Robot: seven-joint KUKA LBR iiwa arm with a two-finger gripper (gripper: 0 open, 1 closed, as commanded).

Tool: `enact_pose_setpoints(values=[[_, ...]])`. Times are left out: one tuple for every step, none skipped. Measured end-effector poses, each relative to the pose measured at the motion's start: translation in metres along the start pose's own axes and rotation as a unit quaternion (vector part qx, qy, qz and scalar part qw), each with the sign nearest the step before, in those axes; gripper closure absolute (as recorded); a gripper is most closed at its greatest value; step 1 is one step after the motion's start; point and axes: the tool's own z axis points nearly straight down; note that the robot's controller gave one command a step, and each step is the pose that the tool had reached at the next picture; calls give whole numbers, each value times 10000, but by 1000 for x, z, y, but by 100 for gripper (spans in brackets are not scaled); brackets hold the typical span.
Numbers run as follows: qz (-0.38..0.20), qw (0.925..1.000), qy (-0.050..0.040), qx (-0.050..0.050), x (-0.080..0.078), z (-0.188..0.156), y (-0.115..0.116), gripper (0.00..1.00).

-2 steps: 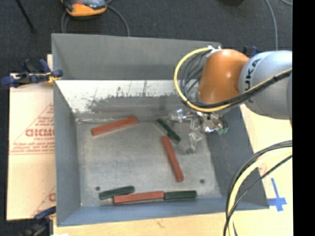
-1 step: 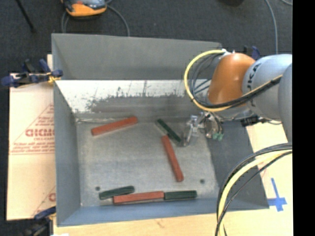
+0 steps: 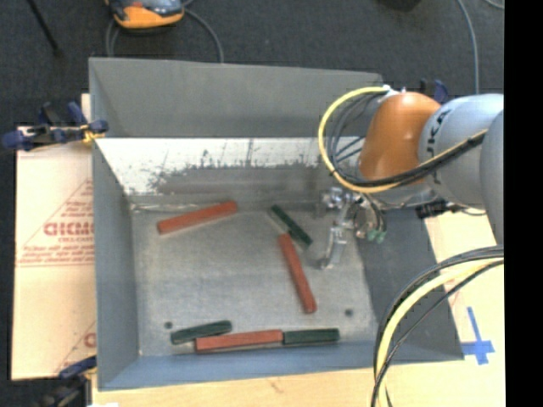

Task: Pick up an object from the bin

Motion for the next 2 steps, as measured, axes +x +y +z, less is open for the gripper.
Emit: enact_pose_setpoints(values=[[-2,10000,0,2,0,0,0,0],[222,9998,-12,-1,-18,-1,32,0]])
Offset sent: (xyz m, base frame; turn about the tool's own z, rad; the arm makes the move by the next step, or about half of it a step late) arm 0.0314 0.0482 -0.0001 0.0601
